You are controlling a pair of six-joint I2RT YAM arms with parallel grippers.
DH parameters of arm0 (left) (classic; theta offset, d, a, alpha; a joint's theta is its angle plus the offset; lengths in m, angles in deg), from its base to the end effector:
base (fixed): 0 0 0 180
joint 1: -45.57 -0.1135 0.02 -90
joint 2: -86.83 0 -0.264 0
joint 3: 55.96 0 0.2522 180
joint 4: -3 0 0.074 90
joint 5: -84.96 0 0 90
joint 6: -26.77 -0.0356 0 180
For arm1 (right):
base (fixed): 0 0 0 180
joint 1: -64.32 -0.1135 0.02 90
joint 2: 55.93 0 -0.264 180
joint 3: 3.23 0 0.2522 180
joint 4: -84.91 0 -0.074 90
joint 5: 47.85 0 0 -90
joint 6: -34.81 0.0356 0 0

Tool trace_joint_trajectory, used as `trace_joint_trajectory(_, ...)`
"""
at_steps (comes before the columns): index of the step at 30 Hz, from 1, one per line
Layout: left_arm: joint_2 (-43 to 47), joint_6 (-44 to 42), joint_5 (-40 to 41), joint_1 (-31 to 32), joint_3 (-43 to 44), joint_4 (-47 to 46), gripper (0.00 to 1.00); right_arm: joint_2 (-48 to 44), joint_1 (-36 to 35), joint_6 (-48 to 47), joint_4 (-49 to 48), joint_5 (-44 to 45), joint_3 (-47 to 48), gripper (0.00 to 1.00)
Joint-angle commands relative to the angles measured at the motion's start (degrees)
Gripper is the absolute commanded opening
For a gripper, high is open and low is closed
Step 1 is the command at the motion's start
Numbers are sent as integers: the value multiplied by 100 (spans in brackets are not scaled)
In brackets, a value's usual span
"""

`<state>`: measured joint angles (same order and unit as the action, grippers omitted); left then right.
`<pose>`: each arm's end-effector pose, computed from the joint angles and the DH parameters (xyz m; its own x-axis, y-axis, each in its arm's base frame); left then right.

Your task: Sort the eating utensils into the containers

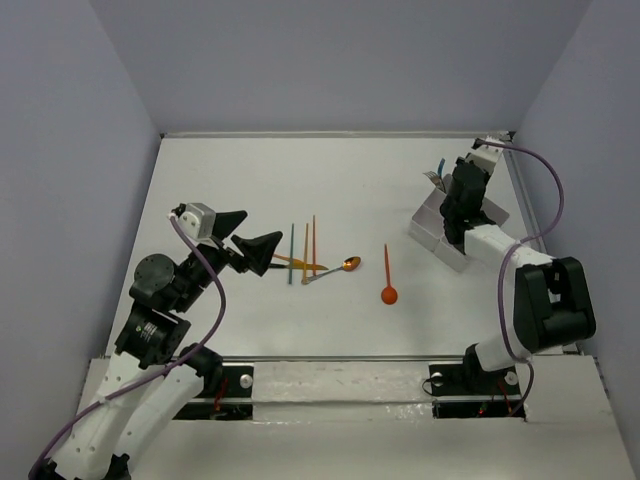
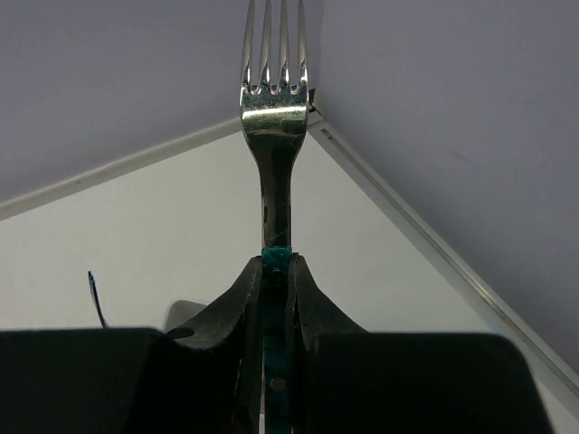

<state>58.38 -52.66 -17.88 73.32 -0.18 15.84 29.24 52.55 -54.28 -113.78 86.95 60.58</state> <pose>0.1000 -0.0616 0.3823 0.0995 -0.2544 -0.9620 0.6741 0.7284 -0.1229 0.3299 0.0431 0.2801 -0.0370 0.0038 -0.9993 0.5450 0.8383 -0.0170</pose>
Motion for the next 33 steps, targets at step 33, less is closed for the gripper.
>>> trace_joint_trajectory(33, -354, -20, -140, -235, 17, -259, 99, 1547, 184, -1190, -2828, 91, 340, 0)
